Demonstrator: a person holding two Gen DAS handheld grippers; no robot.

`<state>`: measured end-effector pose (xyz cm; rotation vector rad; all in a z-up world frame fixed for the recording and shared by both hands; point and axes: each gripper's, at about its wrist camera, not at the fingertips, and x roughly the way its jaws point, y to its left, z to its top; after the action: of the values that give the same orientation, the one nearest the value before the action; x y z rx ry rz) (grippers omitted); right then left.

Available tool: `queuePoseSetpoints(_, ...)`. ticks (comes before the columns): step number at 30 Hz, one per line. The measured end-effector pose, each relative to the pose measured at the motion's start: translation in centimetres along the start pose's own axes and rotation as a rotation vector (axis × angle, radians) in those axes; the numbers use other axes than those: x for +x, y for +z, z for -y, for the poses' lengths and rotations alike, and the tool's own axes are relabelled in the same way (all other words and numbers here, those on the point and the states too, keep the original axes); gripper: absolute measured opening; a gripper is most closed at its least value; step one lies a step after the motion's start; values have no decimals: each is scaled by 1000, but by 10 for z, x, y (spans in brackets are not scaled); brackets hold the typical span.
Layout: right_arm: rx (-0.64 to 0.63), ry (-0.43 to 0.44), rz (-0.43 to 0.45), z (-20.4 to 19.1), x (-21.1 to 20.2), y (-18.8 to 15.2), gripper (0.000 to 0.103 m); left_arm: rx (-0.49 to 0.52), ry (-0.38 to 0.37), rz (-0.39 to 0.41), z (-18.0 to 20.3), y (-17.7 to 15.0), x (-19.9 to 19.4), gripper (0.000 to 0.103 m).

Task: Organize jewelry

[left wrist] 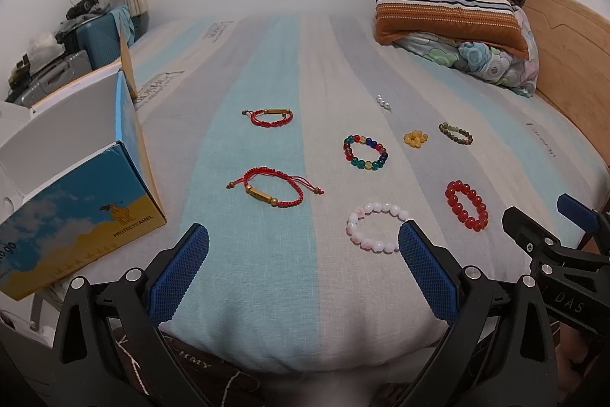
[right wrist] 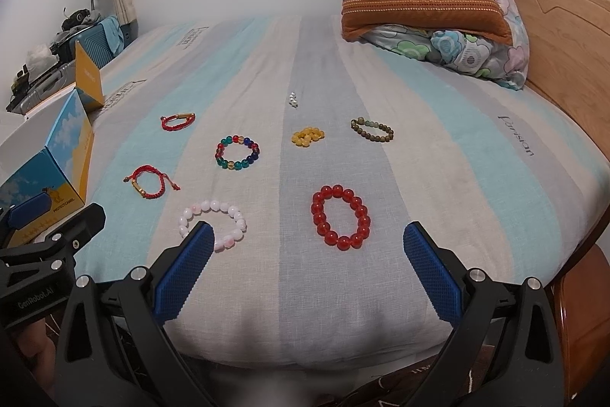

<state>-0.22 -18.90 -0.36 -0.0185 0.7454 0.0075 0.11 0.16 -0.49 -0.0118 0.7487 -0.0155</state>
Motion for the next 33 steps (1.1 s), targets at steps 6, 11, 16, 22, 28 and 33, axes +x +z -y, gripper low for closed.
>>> queuePoseSetpoints(6, -2, -3, 3, -1, -1, 0, 96, 3, -3, 1, 2, -1, 1, 97)
queuePoseSetpoints(11, -2, -3, 2, -1, -1, 0, 96, 3, -2, 1, 2, -1, 0, 97)
queuePoseSetpoints(16, -1, -2, 2, -1, -1, 0, 96, 4, -3, 0, 3, -2, -1, 97)
queuePoseSetpoints(22, -2, -3, 3, -1, -1, 0, 96, 3, -16, -2, 4, 0, -2, 97)
queuePoseSetpoints(28, -3, -4, 3, -2, -1, 0, 96, 8, -21, -1, 4, 1, -3, 97)
queuePoseSetpoints(33, -4, -4, 2, -2, -1, 0, 96, 12, -38, 3, 4, 1, -4, 97)
